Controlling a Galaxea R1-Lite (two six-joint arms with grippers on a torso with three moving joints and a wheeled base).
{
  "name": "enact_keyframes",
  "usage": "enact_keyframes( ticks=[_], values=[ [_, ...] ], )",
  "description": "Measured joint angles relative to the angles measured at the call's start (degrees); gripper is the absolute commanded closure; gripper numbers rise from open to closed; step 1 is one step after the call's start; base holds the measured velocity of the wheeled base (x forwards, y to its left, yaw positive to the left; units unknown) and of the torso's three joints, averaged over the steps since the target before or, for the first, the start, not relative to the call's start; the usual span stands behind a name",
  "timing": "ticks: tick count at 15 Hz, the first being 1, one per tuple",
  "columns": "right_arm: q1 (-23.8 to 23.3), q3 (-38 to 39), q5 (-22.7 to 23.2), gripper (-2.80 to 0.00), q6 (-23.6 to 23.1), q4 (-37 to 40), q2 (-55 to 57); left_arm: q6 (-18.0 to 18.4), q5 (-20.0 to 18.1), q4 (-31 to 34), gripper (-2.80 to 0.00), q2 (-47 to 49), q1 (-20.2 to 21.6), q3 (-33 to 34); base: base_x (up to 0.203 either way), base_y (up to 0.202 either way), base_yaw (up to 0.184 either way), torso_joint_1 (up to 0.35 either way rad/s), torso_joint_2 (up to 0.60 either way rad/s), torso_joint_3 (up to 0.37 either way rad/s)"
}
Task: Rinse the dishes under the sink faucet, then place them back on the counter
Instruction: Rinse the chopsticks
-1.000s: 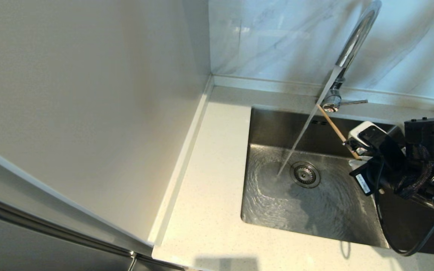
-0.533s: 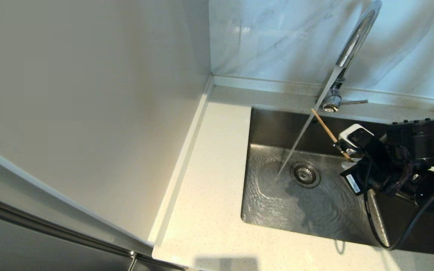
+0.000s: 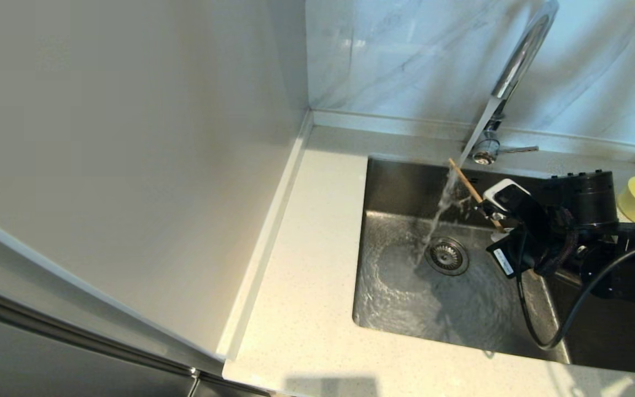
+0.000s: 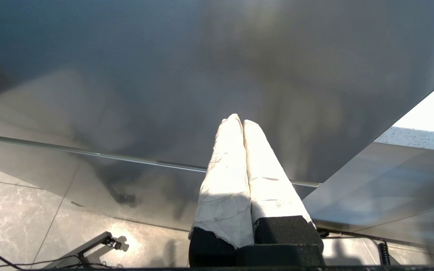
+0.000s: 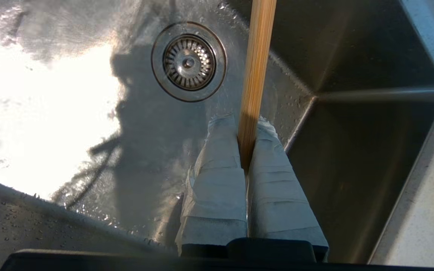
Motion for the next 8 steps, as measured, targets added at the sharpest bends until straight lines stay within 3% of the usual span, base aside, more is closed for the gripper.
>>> enact_keyframes(
  ticks=[8],
  values=[
    [0.02, -3.16, -0.20, 0.00, 0.07, 0.08, 1.83, -0.05, 0.00, 0.00, 0.00, 0.00, 0.00, 0.00, 0.000, 0.000, 0.000, 0.000, 0.00, 0.000]
  ],
)
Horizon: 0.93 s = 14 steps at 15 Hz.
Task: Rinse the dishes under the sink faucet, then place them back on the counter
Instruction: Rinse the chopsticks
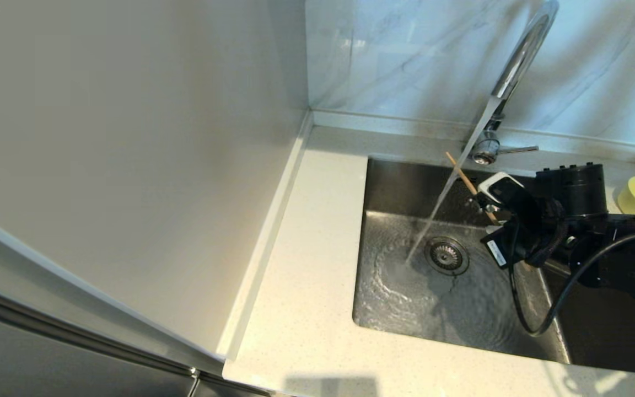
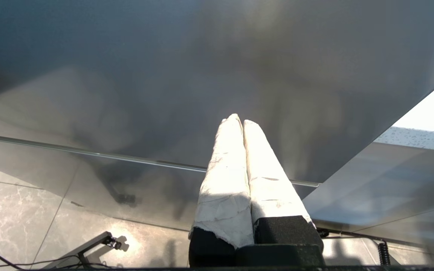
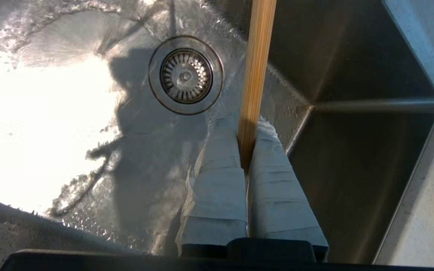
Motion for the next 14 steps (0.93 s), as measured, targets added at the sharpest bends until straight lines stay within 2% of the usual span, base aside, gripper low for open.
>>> enact_keyframes(
  ticks=[8, 14],
  values=[
    [0.11, -1.95, -1.00, 0.00, 0.01, 0.00, 1.27, 0.05, 0.00, 0.02, 0.00, 0.00, 0.00, 0.00, 0.000, 0.000, 0.000, 0.000, 0.00, 0.000],
    [0.11, -0.32, -0.96, 0.00, -0.05, 0.01, -1.28, 0.07, 0.00, 0.00, 0.00, 0.00, 0.00, 0.00, 0.000, 0.000, 0.000, 0.000, 0.00, 0.000]
  ],
)
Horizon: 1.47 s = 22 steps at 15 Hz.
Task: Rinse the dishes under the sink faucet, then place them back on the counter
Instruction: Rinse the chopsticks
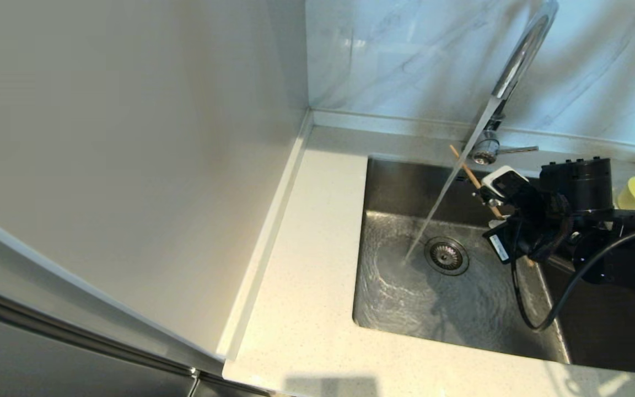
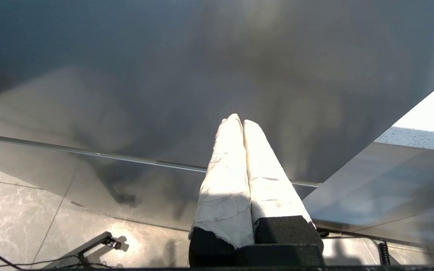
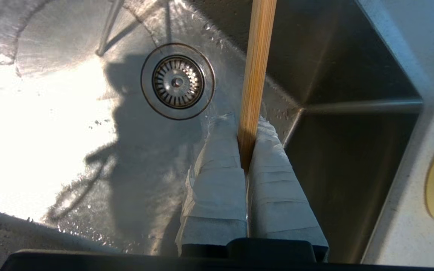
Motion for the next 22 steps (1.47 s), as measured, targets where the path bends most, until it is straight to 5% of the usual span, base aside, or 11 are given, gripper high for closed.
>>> enact_keyframes(
  ticks=[13, 22],
  values=[
    [-0.23, 7.27, -0.16, 0.00, 0.17, 0.00, -5.41, -0.05, 0.00, 0.00, 0.00, 0.00, 0.00, 0.00, 0.000, 0.000, 0.000, 0.000, 0.00, 0.000],
    [-13.75, 12.47, -0.91, 0.00, -2.82, -0.11, -6.38, -0.05, 0.00, 0.00, 0.00, 0.00, 0.00, 0.00, 0.000, 0.000, 0.000, 0.000, 0.00, 0.000]
  ],
)
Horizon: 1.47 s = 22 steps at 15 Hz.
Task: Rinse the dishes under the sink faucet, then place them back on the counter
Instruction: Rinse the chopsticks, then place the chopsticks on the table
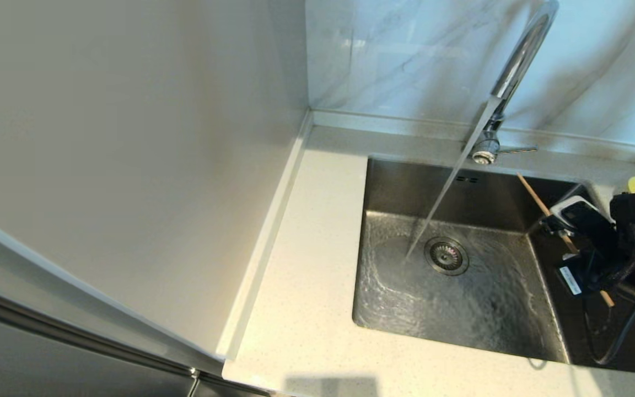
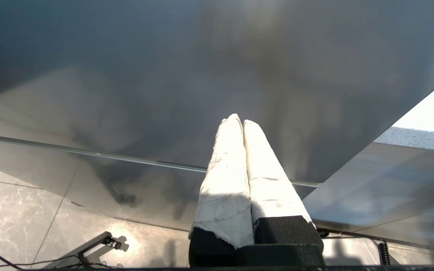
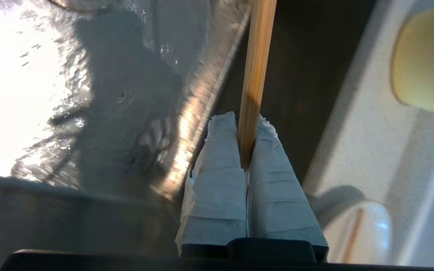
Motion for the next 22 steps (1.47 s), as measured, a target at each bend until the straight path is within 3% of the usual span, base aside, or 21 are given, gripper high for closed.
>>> enact_keyframes(
  ticks=[3, 5, 7, 9, 13, 17, 22],
  values=[
    [-1.90, 1.48, 0.09, 0.00, -7.35, 0.12, -3.43, 0.01, 0.00, 0.02, 0.00, 0.00, 0.00, 0.00, 0.000, 0.000, 0.000, 0.000, 0.00, 0.000],
    [-2.41, 0.97, 0.02, 0.00, -9.59, 1.03, -5.69, 0.01, 0.00, 0.01, 0.00, 0.00, 0.00, 0.00, 0.000, 0.000, 0.000, 0.000, 0.00, 0.000],
    [-2.59, 5.45, -0.02, 0.00, -11.28, 1.41, -6.70, 0.00, 0.00, 0.00, 0.00, 0.00, 0.00, 0.00, 0.000, 0.000, 0.000, 0.000, 0.00, 0.000],
    [-2.70, 8.50, -0.05, 0.00, -11.64, -0.93, -7.08, -0.03, 0.00, 0.00, 0.00, 0.00, 0.00, 0.00, 0.000, 0.000, 0.000, 0.000, 0.00, 0.000],
    [-3.75, 5.01, 0.02, 0.00, -11.53, -3.60, -7.80, 0.01, 0.00, 0.00, 0.00, 0.00, 0.00, 0.00, 0.000, 0.000, 0.000, 0.000, 0.00, 0.000],
    [-4.60, 11.69, 0.05, 0.00, -11.59, -10.29, -7.04, 0.01, 0.00, 0.00, 0.00, 0.00, 0.00, 0.00, 0.000, 0.000, 0.000, 0.000, 0.00, 0.000],
    [-8.59, 2.16, -0.88, 0.00, -10.87, -13.98, -2.19, -0.02, 0.00, 0.00, 0.00, 0.00, 0.00, 0.00, 0.000, 0.000, 0.000, 0.000, 0.00, 0.000]
  ],
)
